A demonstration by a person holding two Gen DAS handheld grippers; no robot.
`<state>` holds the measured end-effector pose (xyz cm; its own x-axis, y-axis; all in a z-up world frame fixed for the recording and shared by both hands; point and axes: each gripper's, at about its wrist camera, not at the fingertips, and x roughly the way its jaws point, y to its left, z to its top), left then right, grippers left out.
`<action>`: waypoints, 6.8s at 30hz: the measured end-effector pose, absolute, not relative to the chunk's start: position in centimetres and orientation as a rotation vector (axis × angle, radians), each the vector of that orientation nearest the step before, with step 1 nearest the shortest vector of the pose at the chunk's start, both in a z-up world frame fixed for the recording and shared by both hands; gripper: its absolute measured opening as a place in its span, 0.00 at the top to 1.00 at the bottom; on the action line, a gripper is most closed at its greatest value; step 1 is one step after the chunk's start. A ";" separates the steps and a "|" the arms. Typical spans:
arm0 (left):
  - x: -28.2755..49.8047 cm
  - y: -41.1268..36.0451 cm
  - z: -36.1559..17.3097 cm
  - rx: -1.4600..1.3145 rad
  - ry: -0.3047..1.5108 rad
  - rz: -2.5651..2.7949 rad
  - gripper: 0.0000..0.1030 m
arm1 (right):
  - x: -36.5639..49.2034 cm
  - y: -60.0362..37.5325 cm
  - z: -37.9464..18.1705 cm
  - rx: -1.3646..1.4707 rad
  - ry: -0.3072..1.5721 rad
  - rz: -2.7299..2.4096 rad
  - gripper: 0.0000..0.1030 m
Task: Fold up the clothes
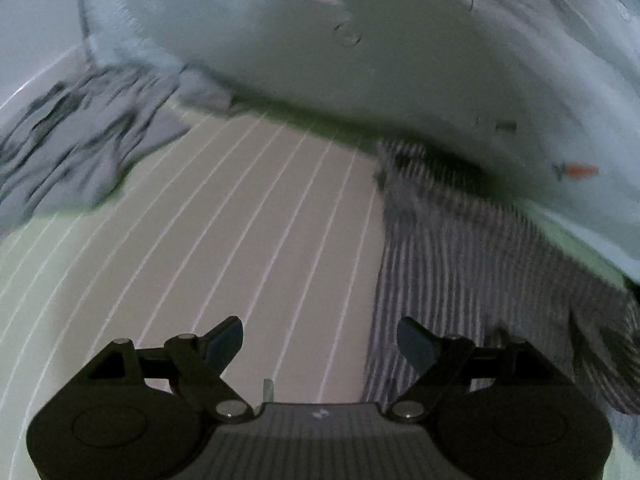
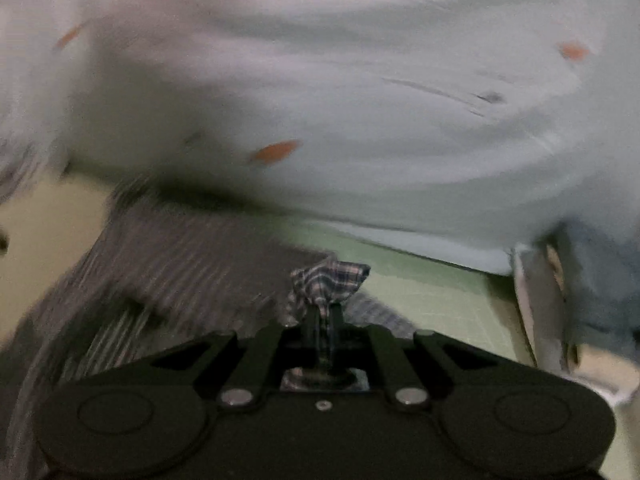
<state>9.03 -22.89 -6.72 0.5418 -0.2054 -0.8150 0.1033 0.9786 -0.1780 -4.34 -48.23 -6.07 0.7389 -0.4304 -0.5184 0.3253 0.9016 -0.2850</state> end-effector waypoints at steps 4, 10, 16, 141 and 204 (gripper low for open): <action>4.5 -20.8 -7.1 -0.056 1.001 -0.191 0.18 | -6.3 -42.2 -8.6 -0.242 0.678 -0.346 0.96; 0.4 -17.9 -6.9 0.011 1.002 -0.245 0.18 | -8.6 -37.1 -11.1 -0.172 0.769 -0.339 0.94; -1.9 -16.9 -7.2 0.013 1.026 -0.333 0.18 | -11.5 -35.4 -9.7 -0.067 0.796 -0.388 0.71; -8.3 -29.3 -8.6 0.023 1.083 -0.089 0.14 | -15.2 -72.8 -10.6 0.373 0.694 -0.868 0.82; 3.6 -51.9 -12.1 0.309 1.066 -0.494 0.16 | -10.0 -71.0 -16.5 0.343 0.922 -0.692 0.07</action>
